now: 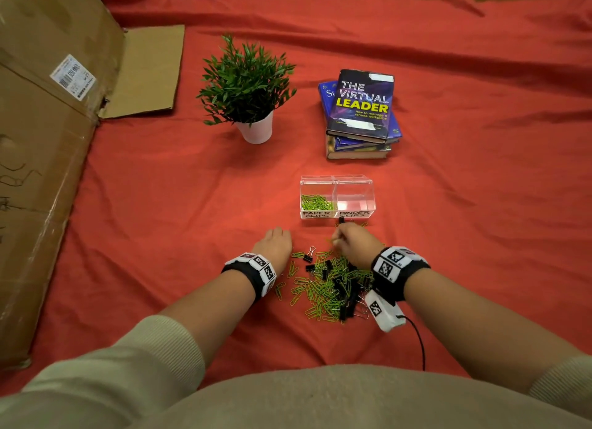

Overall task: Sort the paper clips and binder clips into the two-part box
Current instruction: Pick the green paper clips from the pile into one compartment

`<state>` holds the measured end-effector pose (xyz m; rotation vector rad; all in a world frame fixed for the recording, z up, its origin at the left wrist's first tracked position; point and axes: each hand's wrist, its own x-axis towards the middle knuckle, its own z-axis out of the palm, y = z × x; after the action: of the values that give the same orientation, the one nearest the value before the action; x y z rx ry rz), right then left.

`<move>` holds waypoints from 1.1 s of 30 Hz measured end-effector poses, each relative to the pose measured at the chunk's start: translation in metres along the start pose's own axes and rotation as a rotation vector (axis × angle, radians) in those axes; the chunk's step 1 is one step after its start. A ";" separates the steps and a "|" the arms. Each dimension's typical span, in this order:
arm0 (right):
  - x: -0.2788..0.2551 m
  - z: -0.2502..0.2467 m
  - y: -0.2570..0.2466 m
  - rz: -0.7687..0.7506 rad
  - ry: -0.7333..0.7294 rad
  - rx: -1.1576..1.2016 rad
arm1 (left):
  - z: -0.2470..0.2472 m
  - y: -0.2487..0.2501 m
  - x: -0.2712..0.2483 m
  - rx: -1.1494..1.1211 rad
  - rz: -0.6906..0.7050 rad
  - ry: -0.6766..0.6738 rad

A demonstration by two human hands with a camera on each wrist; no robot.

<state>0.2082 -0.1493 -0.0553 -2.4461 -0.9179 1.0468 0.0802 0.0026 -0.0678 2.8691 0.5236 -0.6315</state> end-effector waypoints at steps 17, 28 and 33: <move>0.051 -0.050 -0.050 -0.121 0.236 -0.173 | -0.018 -0.002 0.007 -0.460 -0.117 0.049; -0.017 0.024 -0.005 -0.157 -0.007 -0.269 | -0.085 0.036 0.062 -0.606 -0.028 0.221; -0.019 0.032 0.003 -0.151 0.015 -0.227 | -0.077 0.039 0.060 -0.598 -0.002 0.210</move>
<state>0.1758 -0.1630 -0.0683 -2.5104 -1.2560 0.9157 0.1744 0.0013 -0.0218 2.3682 0.6184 -0.1309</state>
